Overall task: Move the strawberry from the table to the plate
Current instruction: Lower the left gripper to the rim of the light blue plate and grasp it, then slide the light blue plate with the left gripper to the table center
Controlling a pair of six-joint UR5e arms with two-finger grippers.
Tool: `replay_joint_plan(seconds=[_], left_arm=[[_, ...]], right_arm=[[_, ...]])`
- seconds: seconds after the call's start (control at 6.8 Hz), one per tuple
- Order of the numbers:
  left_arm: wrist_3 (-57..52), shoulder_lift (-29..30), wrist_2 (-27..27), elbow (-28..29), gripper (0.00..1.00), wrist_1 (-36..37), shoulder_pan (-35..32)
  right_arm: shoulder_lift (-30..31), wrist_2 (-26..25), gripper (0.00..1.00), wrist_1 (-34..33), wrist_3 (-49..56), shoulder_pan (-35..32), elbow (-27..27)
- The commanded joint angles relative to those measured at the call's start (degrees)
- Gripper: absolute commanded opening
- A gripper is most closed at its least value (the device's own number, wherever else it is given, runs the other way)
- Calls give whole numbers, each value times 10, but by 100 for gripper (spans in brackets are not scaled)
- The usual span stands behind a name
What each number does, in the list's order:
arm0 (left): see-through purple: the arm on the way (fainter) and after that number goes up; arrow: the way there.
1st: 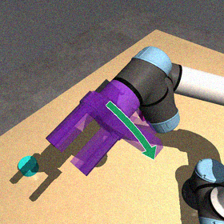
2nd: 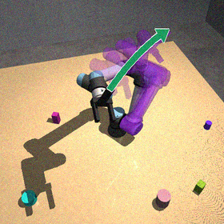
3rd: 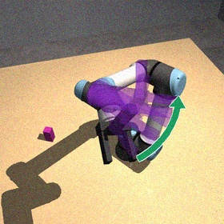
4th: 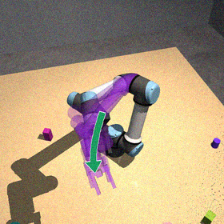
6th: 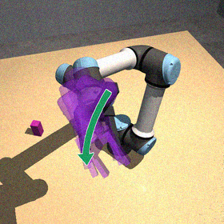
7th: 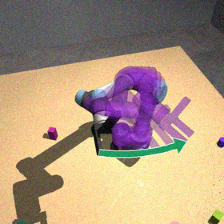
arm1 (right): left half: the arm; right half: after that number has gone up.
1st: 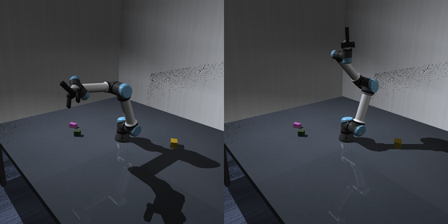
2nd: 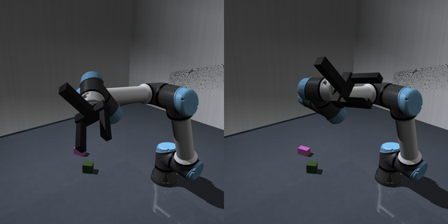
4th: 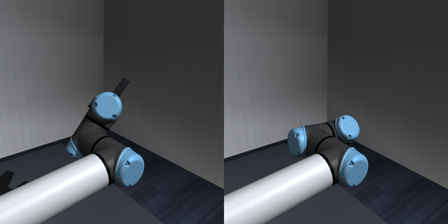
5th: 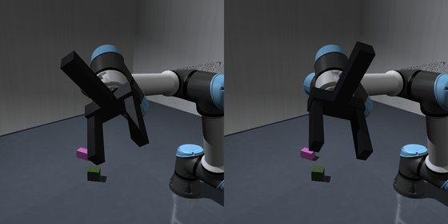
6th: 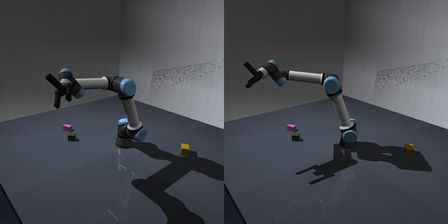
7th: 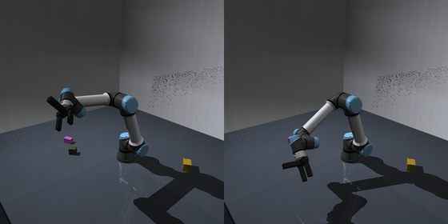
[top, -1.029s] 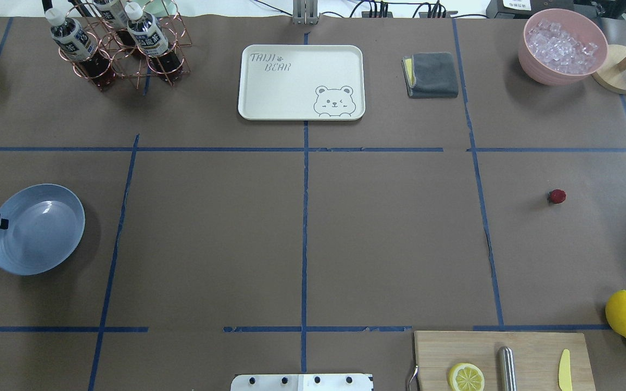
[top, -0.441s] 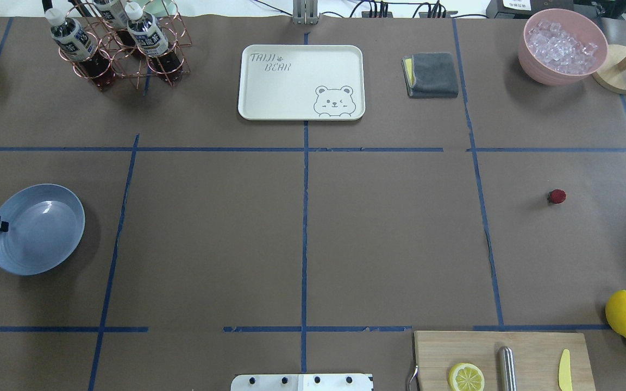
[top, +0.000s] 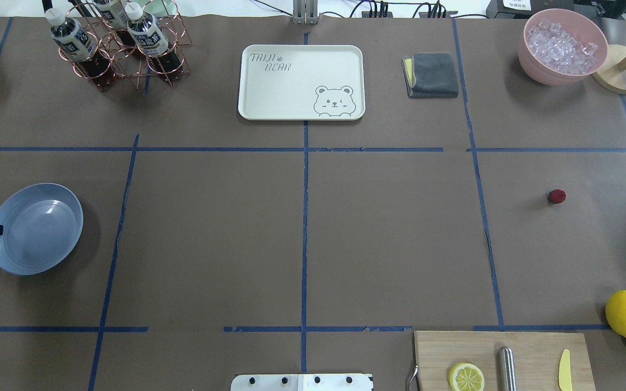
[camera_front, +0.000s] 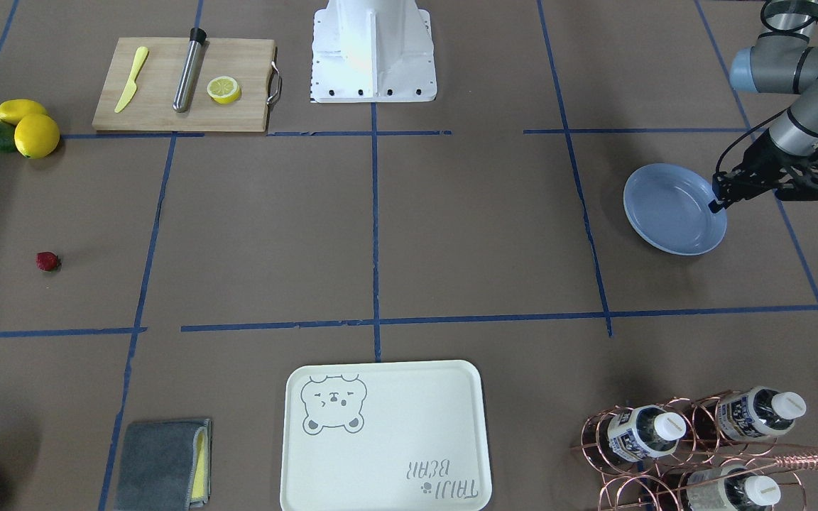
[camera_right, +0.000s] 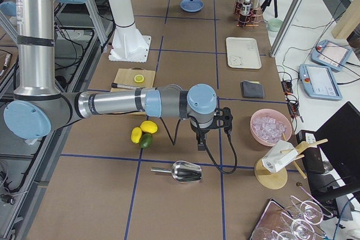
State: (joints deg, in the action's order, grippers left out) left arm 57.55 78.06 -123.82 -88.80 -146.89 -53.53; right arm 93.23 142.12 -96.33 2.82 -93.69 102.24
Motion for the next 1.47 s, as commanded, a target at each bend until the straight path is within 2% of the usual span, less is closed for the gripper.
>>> replay_joint_plan(seconds=[0.0, 0.15, 0.29, 0.44, 0.59, 0.74, 0.88, 1.18, 1.32], left_arm=[[-2, -23, -91, -49, 0, 5, -8], [-2, -25, -136, -77, 0, 5, -47], [4, -21, -151, -108, 0, 5, -80], [13, -11, -150, -125, 0, 7, -80], [107, 50, -148, -121, 0, 11, -76], [192, 107, -144, -118, 0, 15, -53], [265, 152, -110, -120, 0, 23, -4], [346, 255, -18, -127, 0, 127, 69], [373, 296, 34, -125, 0, 165, 111]], right_arm=[[-1, 0, 100, 0, 0, 0, 2], [-2, 0, 100, 0, 0, 0, 4], [-6, -1, 100, 0, 0, 0, 3], [-9, 6, 100, 1, 0, 1, 4], [-14, 20, 100, 1, -1, 1, 4], [-26, 20, 100, 2, -47, 7, 5], [-43, 15, 100, 2, -103, 36, 18], [-50, 4, 100, 3, -196, 96, 46], [-60, -5, 100, 3, -208, 118, 58]])
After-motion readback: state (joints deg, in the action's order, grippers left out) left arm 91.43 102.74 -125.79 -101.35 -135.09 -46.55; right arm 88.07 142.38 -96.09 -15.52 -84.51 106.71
